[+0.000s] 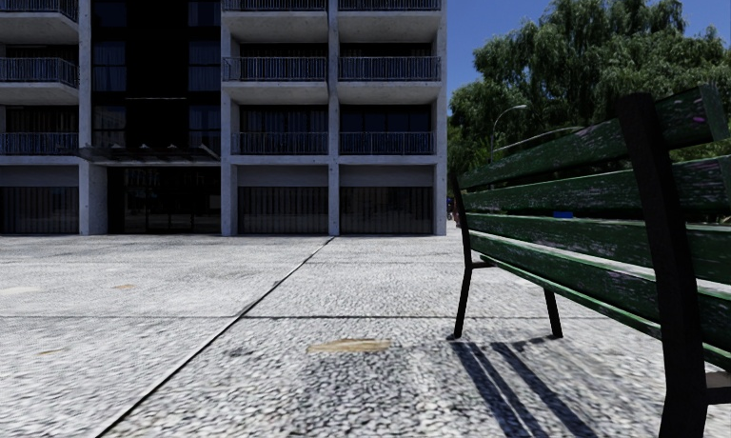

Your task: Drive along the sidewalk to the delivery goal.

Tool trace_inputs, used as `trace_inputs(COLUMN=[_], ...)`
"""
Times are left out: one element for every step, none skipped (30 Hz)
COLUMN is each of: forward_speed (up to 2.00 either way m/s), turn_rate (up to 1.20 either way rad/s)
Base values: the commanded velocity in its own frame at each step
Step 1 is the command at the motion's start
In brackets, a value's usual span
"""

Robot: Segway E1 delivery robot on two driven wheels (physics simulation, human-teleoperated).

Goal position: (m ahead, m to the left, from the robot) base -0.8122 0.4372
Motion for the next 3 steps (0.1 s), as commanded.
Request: trace_inputs(forward_speed=[0.00,0.00,0.00], turn_rate=[0.00,0.00,0.00])
